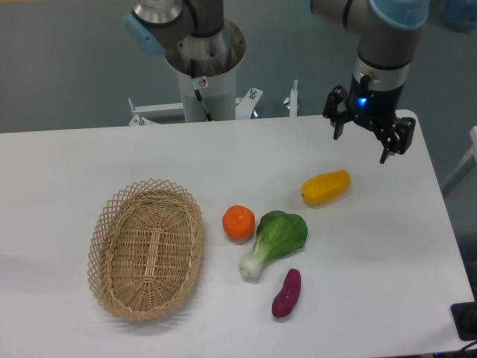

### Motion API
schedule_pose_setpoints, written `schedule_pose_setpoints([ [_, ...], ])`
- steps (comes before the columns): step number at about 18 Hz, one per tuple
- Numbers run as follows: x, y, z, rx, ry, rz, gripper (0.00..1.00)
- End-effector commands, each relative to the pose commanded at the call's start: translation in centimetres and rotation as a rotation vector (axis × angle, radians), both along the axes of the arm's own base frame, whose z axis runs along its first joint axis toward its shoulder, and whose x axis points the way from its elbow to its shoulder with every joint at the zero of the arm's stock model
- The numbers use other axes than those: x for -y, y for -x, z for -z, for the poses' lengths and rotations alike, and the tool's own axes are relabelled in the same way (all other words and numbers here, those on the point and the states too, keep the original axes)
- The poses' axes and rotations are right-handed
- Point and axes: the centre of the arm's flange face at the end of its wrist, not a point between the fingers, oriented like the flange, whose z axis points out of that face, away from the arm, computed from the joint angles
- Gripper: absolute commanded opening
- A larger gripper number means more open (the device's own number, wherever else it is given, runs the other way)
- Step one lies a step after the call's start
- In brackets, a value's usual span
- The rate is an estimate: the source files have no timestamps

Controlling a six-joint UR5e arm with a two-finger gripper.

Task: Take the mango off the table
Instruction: 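Move the open gripper toward the yellow mango, then lower the gripper around the yellow mango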

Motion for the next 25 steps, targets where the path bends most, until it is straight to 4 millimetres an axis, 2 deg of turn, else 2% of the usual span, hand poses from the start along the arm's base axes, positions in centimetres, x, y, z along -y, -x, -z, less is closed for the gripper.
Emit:
schedule_pose_setpoints([
  [12, -0.5, -0.9, 2.8, 0.008, -0.007, -0.013, 1.00],
  [20, -1.3, -3.5, 10.3, -0.082, -0.039, 0.042, 1.00],
  [23, -1.8, -4.0, 12.7, -0.053, -0.004, 0.102, 1.00],
  [25, -1.2, -4.2, 14.3, -0.053, 0.068, 0.180, 1.00],
])
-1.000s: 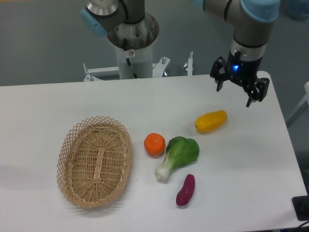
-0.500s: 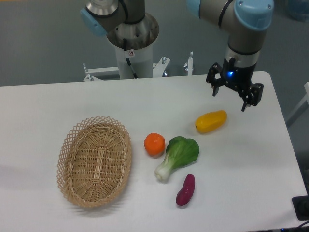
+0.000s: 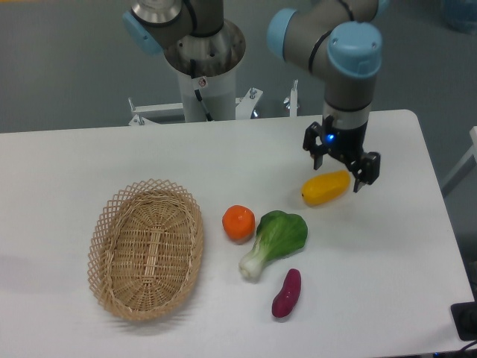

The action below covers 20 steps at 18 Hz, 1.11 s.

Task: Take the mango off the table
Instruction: 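Lower the gripper around the yellow mango, then close the gripper on the yellow mango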

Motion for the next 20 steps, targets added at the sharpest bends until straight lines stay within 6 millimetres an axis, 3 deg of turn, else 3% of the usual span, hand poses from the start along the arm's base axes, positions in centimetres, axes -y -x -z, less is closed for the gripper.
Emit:
schedule_pose_setpoints([
  [6, 0.3, 0.6, 3.0, 0.024, 0.090, 0.180, 1.00],
  [11, 1.5, -0.5, 7.1, 0.007, 0.157, 0.178, 1.00],
  [15, 1.8, -0.8, 8.9, 0.015, 0.162, 0.176, 1.00],
  [20, 1.8, -1.0, 9.6, 0.020, 0.162, 0.165, 1.00],
])
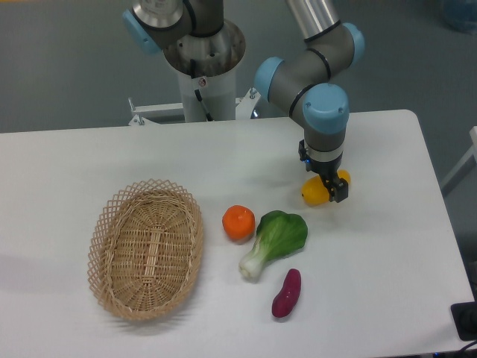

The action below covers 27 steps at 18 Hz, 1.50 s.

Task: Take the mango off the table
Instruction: 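Close the gripper on the yellow mango, then lift the mango and carry it toward the wicker basket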

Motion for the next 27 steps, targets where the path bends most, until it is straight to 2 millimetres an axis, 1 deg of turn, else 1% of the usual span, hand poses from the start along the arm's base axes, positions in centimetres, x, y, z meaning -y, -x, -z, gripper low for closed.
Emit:
schedule_pose_setpoints([
  [2, 0.0, 0.0, 0.6, -0.016, -0.006, -0.002, 1.00],
  [3, 0.2, -0.1, 0.8, -0.023, -0.010, -0.005, 0.97],
  [7, 0.1, 0.1, 0.5, -0.031, -0.014, -0.003, 0.69],
  [11, 0.0, 0.1, 0.0, -0.038, -0.017, -0.006, 0.50],
  [14, 0.1, 0.3, -0.2, -0.041, -0.019, -0.008, 0.49],
  [18, 0.0, 0.3, -1.2, -0.058, -0.035, -0.018, 0.49],
  [19, -0.1, 0.3, -2.0, -0.069, -0.055, -0.042, 0.49],
  [21, -0.8, 0.7, -4.3, -0.091, -0.113, -0.103, 0.49],
  [22, -1.3, 0.6, -4.7, -0.076, -0.168, -0.146, 0.49],
  [24, -2.9, 1.1, -6.4, -0.033, -0.313, -0.233, 0.49],
  [25, -3.4, 1.1, -7.4, -0.012, -0.370, -0.267, 0.49],
  [26, -3.8, 0.9, -8.8, -0.009, -0.412, -0.290, 0.49],
  [27, -4.0, 0.8, -9.7, -0.007, -0.436, -0.318, 0.49],
])
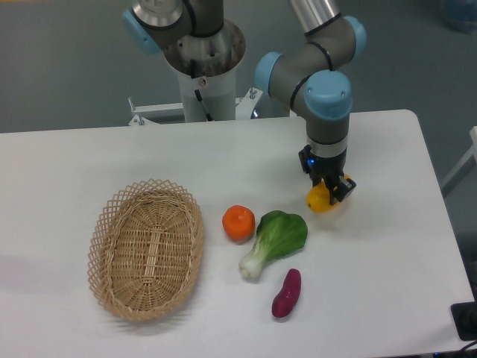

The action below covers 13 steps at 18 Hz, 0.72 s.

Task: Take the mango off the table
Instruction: 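Lift the mango and carry it toward the wicker basket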

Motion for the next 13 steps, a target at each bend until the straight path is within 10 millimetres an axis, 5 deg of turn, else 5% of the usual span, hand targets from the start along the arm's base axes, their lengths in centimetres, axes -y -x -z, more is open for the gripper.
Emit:
schedule_pose_setpoints([
  [13, -9.5, -4.9, -6.9, 0.085, -0.201, -0.254, 0.49],
])
